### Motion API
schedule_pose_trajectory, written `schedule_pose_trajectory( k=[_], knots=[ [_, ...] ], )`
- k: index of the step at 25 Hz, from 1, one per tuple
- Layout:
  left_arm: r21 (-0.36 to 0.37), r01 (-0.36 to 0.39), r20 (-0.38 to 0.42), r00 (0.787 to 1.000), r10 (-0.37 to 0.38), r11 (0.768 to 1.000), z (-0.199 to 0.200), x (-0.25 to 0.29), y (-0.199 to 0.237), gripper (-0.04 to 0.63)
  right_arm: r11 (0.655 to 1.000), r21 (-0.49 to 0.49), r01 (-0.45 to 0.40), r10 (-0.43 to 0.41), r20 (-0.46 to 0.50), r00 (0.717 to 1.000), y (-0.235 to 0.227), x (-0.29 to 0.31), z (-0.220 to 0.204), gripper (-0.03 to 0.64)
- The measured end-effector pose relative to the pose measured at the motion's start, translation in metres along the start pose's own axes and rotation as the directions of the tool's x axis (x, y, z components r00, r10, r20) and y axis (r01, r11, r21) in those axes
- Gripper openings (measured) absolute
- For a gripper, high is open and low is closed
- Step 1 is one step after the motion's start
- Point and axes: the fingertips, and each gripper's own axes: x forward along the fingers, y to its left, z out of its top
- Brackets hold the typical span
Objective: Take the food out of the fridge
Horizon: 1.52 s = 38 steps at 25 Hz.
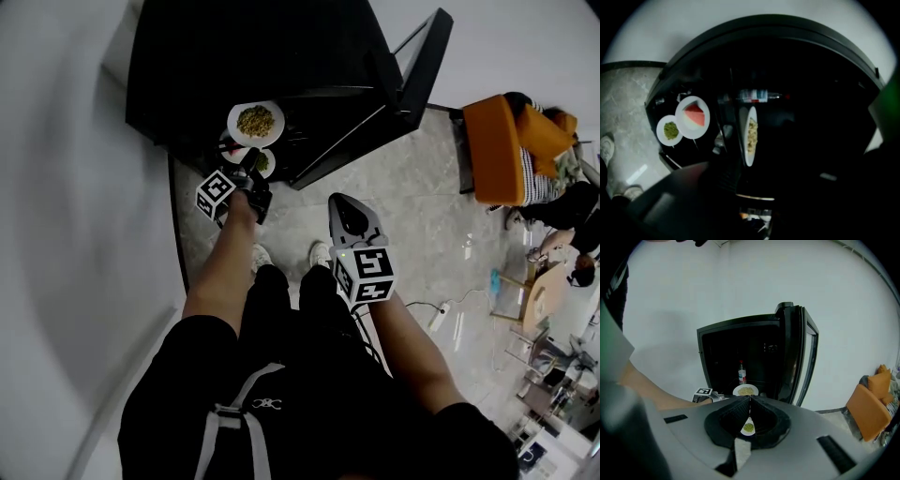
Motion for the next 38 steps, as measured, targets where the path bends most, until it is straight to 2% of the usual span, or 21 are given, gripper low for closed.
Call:
schedule_pose_trajectory(
  k=[4, 9, 11, 15, 34, 38],
  knots=[
    [-0.006, 0.015, -0.001, 1.0, -0.015, 1.0, 0.002, 0.015, 0.0, 0.113, 1.0, 0.014, 0.016, -0.015, -0.018, 1.0, -0.006, 0.001, -0.008, -0.002],
    [-0.029, -0.029, -0.023, 0.999, 0.028, 0.999, 0.001, 0.028, 0.009, 0.107, 1.0, 0.022, 0.022, -0.021, -0.043, 0.999, -0.012, 0.005, -0.017, -0.002],
    [-0.053, -0.032, -0.022, 0.999, 0.03, 0.998, 0.002, 0.027, 0.012, 0.06, 0.999, 0.034, 0.026, -0.024, -0.053, 0.998, -0.015, 0.006, -0.019, -0.002],
    [-0.079, 0.0, -0.023, 1.0, -0.002, 0.997, 0.002, 0.026, 0.008, 0.015, 0.997, 0.064, 0.032, -0.028, -0.066, 0.997, -0.022, 0.006, -0.027, -0.002],
    [-0.08, -0.012, -0.072, 0.997, 0.007, 0.997, -0.013, 0.0, 0.011, 0.014, 0.993, 0.119, 0.027, -0.02, -0.057, 0.998, -0.026, 0.01, -0.029, -0.002],
    [-0.062, -0.009, -0.072, 0.997, 0.004, 0.998, -0.013, 0.0, 0.012, 0.019, 0.992, 0.123, 0.03, -0.023, -0.06, 0.998, -0.028, 0.013, -0.03, -0.002]
  ],
)
